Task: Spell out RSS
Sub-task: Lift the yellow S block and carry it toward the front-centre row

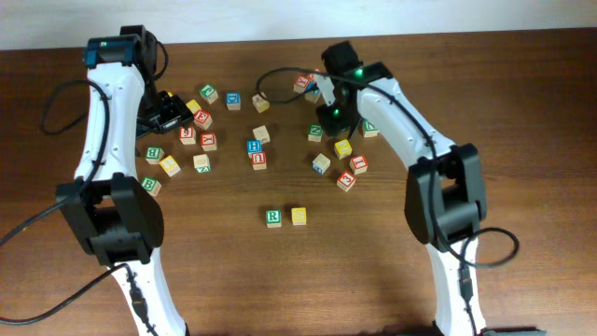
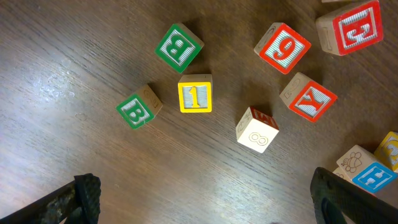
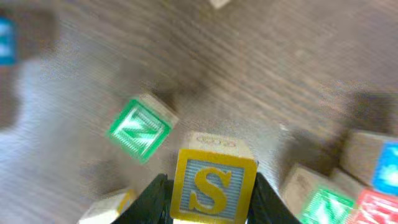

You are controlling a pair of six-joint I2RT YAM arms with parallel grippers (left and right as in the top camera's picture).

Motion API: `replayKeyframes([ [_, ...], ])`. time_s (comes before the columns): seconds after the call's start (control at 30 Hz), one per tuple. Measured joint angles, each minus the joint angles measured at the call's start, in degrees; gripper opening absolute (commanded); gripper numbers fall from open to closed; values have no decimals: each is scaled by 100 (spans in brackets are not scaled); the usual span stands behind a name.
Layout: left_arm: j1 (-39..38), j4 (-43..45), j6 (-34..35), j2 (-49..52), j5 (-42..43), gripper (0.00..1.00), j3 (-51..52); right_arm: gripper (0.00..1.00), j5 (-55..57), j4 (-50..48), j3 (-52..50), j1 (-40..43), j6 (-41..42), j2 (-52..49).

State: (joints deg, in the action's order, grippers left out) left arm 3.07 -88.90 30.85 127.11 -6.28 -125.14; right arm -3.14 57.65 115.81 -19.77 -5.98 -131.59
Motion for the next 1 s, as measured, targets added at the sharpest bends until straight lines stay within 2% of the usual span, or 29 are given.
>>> replayKeyframes([
  [0.17,0,0,2,0,0,99,0,23,33,898,577,0,26,907],
  [0.47,0,-2,0,0,0,99,0,24,-31,2568,629,0,186,2568],
  [0.6,0,-2,2,0,0,99,0,24,-278,3497,660,0,278,2802],
  [0.77,0,0,0,0,0,99,0,24,-570,3178,-291,0,299,2804],
  [1.0,0,4,2,0,0,99,0,24,-1351,1257,-2826,-13,575,2763],
])
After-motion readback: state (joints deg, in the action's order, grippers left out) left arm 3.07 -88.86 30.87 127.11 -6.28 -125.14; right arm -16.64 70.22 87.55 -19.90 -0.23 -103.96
